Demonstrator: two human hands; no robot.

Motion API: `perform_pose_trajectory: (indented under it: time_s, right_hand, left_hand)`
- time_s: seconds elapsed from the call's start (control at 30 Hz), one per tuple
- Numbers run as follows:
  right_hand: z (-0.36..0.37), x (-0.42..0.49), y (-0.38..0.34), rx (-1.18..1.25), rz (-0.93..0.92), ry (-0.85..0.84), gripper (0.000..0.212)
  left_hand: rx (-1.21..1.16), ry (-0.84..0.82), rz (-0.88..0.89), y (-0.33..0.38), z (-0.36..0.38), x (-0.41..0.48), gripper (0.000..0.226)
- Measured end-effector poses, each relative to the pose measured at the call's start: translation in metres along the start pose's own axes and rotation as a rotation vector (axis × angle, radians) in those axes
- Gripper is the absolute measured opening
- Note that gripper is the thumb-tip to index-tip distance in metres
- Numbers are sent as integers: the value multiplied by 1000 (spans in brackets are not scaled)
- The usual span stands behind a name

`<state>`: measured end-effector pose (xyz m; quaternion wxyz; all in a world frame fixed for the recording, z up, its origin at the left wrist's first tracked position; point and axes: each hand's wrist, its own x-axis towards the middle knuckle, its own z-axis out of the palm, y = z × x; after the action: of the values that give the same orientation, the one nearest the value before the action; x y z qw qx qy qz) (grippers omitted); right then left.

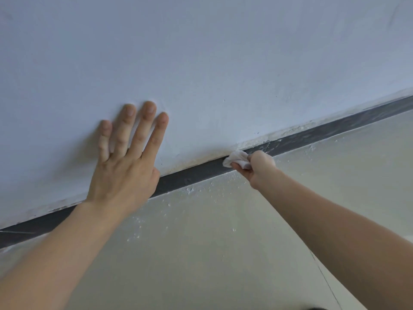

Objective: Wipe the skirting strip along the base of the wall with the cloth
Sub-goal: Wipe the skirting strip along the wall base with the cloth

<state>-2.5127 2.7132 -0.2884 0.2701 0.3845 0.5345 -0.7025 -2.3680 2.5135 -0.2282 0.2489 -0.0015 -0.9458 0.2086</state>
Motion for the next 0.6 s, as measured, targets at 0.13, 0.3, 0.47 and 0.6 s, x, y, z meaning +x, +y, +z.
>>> perform_pose_trajectory:
  time_s: [0.13,0.3,0.47,0.6]
  right_hand:
    - [-36,-1,-26,153,-146,116,22]
    - [-45,1,11,13,11,49,18]
    - [-4,12,63,-92,159,-193,16]
    - [-1,32,36,-110,16,-134,44]
  left_hand:
    - [-139,74,-54,22,1,5,88]
    - [-187,119,91,49,9,31,87]
    - [30,128,192,66,29,50,82]
    - [92,156,192,65,34,50,75]
